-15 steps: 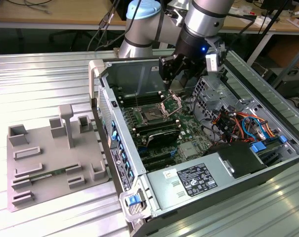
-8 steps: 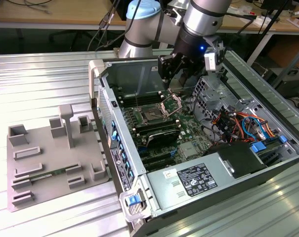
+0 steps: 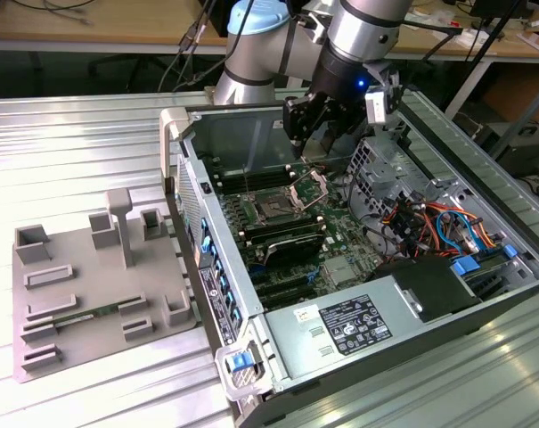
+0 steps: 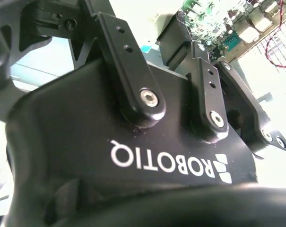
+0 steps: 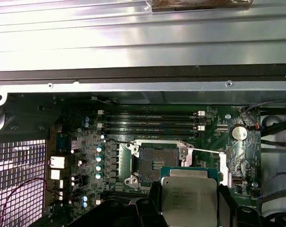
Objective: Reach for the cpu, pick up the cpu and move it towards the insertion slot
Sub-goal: 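Pick up the cpu and move it towards the insertion slot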
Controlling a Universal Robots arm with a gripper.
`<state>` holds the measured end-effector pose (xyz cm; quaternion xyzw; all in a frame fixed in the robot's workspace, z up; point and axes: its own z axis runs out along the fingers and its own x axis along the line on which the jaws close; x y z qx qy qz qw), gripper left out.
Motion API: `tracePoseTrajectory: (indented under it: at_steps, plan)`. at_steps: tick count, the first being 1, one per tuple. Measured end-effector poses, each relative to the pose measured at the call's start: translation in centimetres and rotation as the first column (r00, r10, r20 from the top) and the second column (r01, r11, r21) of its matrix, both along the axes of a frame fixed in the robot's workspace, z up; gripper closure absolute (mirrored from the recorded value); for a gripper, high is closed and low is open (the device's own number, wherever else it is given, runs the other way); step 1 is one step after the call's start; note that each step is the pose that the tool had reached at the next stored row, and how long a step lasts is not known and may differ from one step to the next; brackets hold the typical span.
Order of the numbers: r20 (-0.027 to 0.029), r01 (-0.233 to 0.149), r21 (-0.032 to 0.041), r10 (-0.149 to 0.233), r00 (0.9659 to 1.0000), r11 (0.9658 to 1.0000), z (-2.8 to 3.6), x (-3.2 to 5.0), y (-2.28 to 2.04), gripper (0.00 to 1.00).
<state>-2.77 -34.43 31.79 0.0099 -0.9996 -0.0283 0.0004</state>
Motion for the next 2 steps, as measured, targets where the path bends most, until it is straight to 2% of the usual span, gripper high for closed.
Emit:
tracePoseTrajectory:
  at_steps: [2]
  plan:
    - [0.0, 0.0, 0.0, 0.0, 1.0, 1.0, 0.0, 0.0, 0.0, 0.45]
